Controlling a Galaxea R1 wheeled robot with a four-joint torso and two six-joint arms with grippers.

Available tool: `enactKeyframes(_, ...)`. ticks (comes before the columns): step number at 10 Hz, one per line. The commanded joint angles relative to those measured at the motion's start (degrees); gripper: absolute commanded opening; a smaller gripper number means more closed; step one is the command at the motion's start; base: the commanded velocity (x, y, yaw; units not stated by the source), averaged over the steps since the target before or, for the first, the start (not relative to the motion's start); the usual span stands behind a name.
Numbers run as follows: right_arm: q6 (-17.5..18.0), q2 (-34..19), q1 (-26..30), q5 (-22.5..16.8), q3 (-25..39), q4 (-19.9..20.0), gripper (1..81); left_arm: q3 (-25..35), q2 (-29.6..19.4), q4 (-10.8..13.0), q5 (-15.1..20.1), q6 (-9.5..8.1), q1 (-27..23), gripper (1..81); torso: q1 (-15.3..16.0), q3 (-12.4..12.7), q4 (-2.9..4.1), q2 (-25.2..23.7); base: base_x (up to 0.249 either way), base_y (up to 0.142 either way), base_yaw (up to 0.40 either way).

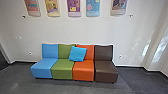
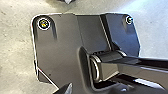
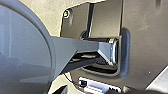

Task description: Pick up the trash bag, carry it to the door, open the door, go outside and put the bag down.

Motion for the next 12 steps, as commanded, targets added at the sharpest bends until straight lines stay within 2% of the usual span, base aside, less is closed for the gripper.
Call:
enactKeyframes(1, 0.5, -8.6, 2.5, -3.0, 11.4, 0.2, 81.1, 5.4, -4.7, -1.2, 3.6, -0.11, -5.3, 81.1, 3.7, -5.3, 0.0, -5.7, 0.0, 0.0, 0.0)
enactKeyframes(4, 1.0, -14.6, 3.8, -3.0, 16.0, 0.4, 81.1, 5.9, -7.4, -6.6, 4.0, -0.03, -7.7, 81.1, 5.9, -8.5, 0.0, -9.2, 0.0, 0.0, 0.0)
enactKeyframes(5, 1.0, -16.3, 4.2, -3.0, 17.2, 1.0, 81.1, 5.7, -7.8, -8.1, 4.1, -0.11, -8.6, 81.1, 7.0, -5.6, 0.0, -11.0, 0.0, 0.0, 0.0)
enactKeyframes(7, 0.9, -20.6, 4.9, -2.9, 20.1, 2.2, 81.1, 4.7, -8.5, -11.9, 8.5, -0.02, -11.8, 81.1, 9.0, -7.1, 0.0, -14.0, 0.0, 0.0, 0.0)
enactKeyframes(12, 2.1, -27.3, 6.6, -3.0, 25.2, 2.5, 81.1, 3.9, -8.3, -15.5, 11.9, -0.02, -17.2, 81.1, 15.2, -7.5, 0.0, -24.0, 0.0, 0.0, 0.0)
